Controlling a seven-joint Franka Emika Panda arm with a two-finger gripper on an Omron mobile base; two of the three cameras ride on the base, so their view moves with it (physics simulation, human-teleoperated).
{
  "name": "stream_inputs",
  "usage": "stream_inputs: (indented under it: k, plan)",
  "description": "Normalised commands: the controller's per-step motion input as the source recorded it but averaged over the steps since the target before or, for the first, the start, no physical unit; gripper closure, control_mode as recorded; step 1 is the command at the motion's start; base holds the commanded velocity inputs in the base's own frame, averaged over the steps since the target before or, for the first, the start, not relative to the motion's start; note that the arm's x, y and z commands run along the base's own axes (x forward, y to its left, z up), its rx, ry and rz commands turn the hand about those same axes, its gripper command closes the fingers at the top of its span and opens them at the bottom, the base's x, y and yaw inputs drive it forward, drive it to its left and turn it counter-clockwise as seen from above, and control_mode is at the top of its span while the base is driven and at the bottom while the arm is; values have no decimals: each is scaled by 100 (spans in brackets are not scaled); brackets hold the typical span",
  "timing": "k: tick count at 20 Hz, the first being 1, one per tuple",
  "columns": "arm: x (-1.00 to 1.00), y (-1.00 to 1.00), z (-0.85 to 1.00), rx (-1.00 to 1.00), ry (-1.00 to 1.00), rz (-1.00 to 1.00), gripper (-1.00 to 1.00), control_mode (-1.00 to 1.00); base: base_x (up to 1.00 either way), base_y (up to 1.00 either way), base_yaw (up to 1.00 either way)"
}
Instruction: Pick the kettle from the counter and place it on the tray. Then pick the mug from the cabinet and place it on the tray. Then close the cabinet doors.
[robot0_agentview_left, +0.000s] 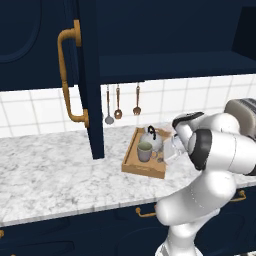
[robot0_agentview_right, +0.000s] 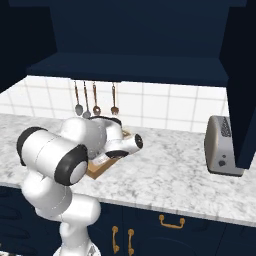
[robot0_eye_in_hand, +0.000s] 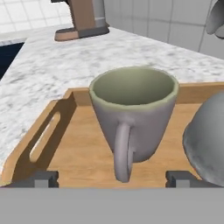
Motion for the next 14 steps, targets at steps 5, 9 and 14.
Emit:
stream_inputs:
  k: [5, 9, 14]
  plan:
    - [-16, 0, 65, 0, 0, 0, -100, -100, 0, 0, 0]
    - [-35, 0, 59, 0, 0, 0, -100, -100, 0, 0, 0]
    - [-50, 0, 51, 0, 0, -5, -100, -100, 0, 0, 0]
